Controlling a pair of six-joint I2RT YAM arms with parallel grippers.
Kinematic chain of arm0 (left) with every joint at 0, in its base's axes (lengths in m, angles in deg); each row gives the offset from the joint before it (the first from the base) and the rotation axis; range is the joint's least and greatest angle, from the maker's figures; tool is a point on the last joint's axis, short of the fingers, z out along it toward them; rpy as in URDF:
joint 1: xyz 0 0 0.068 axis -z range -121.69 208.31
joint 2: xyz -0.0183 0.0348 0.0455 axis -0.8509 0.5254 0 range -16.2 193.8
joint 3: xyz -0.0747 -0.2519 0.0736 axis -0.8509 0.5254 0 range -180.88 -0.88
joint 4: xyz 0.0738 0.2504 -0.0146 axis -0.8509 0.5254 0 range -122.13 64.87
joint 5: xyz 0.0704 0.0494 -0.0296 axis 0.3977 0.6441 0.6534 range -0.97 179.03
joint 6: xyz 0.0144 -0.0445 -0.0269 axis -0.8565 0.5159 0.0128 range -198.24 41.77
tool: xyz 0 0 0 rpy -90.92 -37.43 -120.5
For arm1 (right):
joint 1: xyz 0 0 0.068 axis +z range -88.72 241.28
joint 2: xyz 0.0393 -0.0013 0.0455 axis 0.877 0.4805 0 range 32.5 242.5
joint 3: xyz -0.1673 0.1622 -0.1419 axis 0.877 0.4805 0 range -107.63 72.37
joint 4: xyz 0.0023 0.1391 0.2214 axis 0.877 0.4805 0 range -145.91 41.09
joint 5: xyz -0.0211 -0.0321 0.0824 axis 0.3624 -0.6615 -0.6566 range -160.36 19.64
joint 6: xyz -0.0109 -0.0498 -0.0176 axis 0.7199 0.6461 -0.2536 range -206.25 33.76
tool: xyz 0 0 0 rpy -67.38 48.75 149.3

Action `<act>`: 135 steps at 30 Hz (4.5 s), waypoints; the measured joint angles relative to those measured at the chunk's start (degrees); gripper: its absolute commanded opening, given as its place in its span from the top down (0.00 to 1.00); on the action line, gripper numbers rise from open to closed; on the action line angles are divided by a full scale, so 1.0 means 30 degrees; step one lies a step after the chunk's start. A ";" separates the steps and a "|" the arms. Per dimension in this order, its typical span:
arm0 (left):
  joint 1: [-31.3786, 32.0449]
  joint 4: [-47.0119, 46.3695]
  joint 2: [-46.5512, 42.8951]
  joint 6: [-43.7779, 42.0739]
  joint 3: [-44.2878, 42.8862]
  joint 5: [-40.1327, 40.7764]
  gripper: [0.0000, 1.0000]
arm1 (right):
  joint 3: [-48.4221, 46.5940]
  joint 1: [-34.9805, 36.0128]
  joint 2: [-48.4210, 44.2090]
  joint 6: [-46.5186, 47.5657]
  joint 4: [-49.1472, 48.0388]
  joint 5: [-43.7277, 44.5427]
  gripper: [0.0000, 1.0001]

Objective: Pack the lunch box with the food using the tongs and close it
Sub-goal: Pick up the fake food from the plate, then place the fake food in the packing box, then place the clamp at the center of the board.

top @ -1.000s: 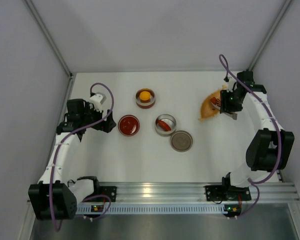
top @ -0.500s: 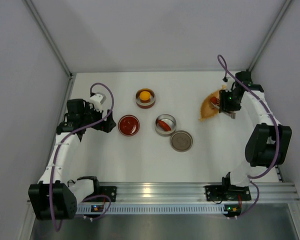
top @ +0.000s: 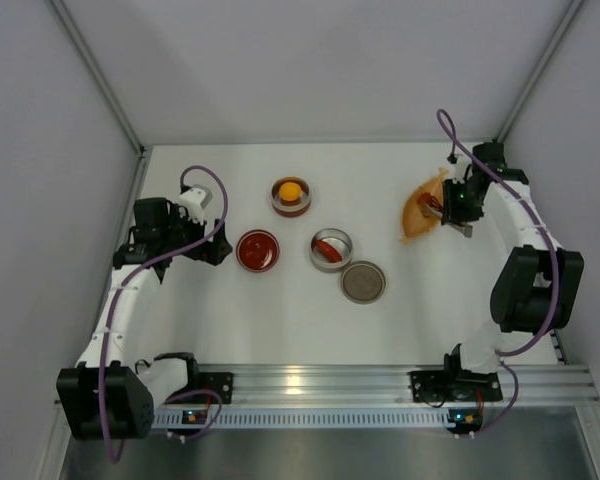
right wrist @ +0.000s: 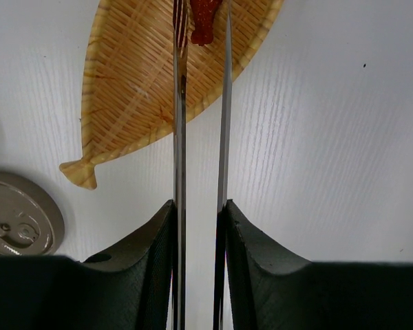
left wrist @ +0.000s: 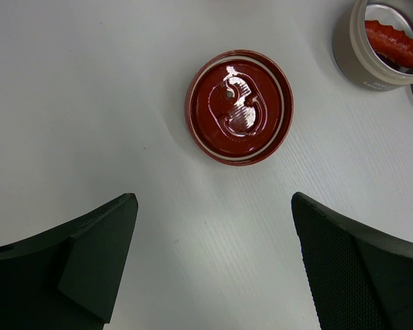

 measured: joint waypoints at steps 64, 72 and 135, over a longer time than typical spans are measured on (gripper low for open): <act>0.0000 0.0466 0.0801 0.0138 -0.0656 -0.0270 0.02 | -0.0670 1.0214 -0.2215 0.3468 0.3650 -0.1705 0.74; 0.0000 0.0474 0.0801 0.0138 -0.0656 -0.0262 0.02 | -0.0670 1.0236 -0.2215 0.3592 0.3628 -0.1632 0.50; 0.0000 0.1705 0.0940 0.0364 -0.1464 0.0168 0.02 | 0.2579 -0.5778 0.2390 0.2069 -0.4510 -0.2528 0.37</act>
